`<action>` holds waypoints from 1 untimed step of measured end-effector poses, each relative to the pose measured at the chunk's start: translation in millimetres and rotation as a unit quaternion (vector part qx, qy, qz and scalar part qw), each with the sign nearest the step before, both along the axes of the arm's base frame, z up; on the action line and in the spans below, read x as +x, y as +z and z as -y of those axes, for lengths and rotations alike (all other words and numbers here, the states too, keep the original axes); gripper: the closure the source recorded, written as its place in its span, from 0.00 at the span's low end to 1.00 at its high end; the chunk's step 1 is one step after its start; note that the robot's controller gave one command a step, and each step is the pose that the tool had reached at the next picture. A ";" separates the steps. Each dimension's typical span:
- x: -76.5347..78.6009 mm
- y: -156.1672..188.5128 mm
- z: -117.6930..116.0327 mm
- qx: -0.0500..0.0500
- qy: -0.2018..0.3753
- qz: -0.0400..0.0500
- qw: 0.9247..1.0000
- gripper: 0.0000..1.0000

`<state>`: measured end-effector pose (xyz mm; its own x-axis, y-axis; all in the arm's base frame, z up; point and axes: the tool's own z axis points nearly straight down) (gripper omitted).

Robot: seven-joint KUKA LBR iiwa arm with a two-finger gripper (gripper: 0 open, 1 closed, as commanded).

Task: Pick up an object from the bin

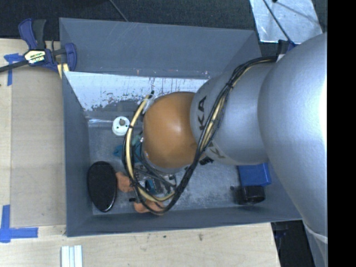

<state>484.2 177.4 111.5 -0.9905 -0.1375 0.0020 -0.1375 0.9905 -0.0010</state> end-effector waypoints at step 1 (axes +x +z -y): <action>-0.7 21.1 0.1 0.000 0.000 -0.001 1.000 1.00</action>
Offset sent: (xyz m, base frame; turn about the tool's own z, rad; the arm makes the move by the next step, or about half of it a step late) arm 0.0001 0.0000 0.0302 0.0000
